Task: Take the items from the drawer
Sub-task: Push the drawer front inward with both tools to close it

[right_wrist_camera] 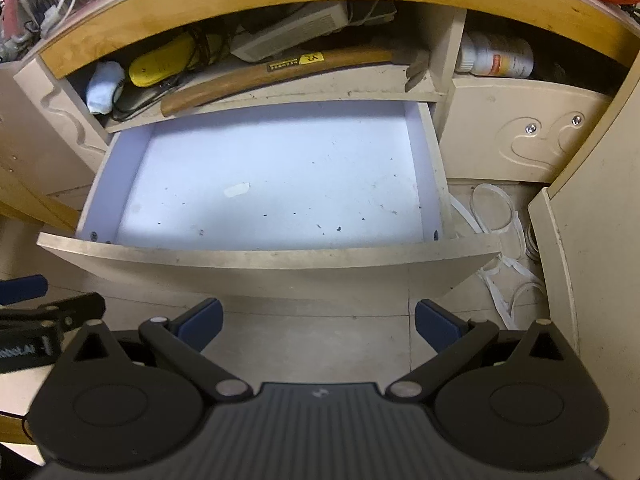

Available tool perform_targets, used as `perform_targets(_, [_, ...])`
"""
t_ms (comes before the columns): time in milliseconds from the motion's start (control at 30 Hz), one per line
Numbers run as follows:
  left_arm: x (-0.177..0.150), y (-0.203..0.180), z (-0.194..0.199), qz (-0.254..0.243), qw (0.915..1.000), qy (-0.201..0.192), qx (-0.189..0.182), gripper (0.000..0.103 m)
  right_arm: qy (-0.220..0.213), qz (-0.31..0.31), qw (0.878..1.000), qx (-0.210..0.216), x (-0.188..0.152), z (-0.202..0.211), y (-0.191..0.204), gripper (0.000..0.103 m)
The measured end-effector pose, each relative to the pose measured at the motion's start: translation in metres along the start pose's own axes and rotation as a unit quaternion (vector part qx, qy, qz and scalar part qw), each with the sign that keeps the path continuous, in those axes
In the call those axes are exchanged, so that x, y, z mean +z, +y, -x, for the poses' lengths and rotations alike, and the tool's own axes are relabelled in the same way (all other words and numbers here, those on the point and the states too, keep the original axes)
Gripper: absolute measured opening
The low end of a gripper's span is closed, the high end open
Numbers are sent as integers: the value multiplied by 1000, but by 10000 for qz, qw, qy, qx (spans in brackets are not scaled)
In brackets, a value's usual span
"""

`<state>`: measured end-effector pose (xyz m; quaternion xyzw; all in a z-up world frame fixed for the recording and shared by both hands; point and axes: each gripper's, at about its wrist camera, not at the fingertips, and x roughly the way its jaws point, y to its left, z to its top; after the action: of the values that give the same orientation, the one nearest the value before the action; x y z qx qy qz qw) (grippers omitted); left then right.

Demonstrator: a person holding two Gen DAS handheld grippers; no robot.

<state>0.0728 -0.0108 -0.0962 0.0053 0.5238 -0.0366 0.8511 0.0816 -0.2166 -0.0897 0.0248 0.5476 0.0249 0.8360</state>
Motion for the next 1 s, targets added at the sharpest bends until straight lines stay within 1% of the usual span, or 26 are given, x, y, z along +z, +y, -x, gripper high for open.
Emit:
perform_targets(167, [1,-6,-16,-112,9999,-118,47,86,-16,10,10000,-44,1,-11,-2,103])
perform_targets(267, [1,-6,-28,-8,9999,-112,6,86,-18,-20,10000,-55,1,-20,-6,103])
perform_targets(367, [1,-8,-41,13,10000,-88,-3,86,-6,-83,9999,-58,1,-32,-8,103])
perform_targets(533, [0,-7,-58,40,10000,-32,26,86,7,16,9999,-158,0,-56,-4,103])
perform_targets(833, [0,-6,-87,93,9999,76,75,86,51,27,9998,-205,-1,-71,-3,103])
perform_targets(1000, [-1,-2,-94,126,9997,171,126,86,78,28,9997,-229,-1,-80,-3,103])
